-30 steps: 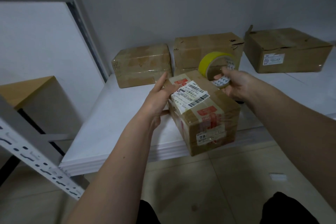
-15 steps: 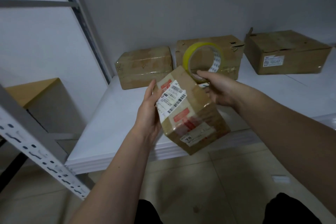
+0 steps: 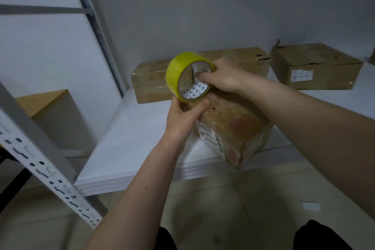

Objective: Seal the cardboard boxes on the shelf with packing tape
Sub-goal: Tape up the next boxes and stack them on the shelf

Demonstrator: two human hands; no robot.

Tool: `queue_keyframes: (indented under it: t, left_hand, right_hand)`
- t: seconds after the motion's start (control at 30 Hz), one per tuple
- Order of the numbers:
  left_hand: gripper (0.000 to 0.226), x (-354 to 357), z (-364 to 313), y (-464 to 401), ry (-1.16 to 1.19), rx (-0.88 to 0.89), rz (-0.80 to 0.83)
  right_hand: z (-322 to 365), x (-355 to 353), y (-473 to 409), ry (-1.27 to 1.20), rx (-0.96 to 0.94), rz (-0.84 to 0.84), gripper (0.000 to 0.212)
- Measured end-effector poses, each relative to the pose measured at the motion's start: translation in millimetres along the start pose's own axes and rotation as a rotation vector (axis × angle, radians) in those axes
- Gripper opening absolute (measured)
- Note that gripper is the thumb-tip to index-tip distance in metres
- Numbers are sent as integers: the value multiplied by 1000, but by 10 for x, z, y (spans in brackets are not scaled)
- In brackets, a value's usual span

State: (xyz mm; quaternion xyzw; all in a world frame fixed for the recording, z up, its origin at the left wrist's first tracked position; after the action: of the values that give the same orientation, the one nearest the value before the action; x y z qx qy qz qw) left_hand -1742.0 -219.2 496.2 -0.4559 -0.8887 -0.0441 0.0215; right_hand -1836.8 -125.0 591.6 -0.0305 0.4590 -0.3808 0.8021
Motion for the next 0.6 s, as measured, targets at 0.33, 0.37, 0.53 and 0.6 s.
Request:
queue_keyframes:
  t: [0.33, 0.37, 0.53, 0.6]
  left_hand:
    - [47, -45, 168, 111, -3, -48, -141]
    - [46, -50, 162, 111, -8, -50, -132]
    - [52, -55, 68, 132, -30, 4, -98]
    - [50, -52, 52, 163, -17, 22, -97]
  right_hand:
    - [-382, 31, 39, -225, 188, -264, 21]
    - [-394, 44, 35, -238, 192, -249, 21]
    - [-425, 153, 62, -258, 242, -129, 36]
    - [-406, 142, 60, -286, 227, -121, 33]
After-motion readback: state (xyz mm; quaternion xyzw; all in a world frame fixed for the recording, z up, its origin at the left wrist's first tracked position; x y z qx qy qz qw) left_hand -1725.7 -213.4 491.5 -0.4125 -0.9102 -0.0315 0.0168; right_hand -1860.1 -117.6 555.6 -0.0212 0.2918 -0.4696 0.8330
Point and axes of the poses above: each hand's wrist, its own y-axis away from the middle knuckle, its own x-axis out of the palm, z = x × y, the point moved 9 cm from there along -y, towards the middle knuckle, and after that the axes turned 14 degrees about -x, right-handed, at the moved point
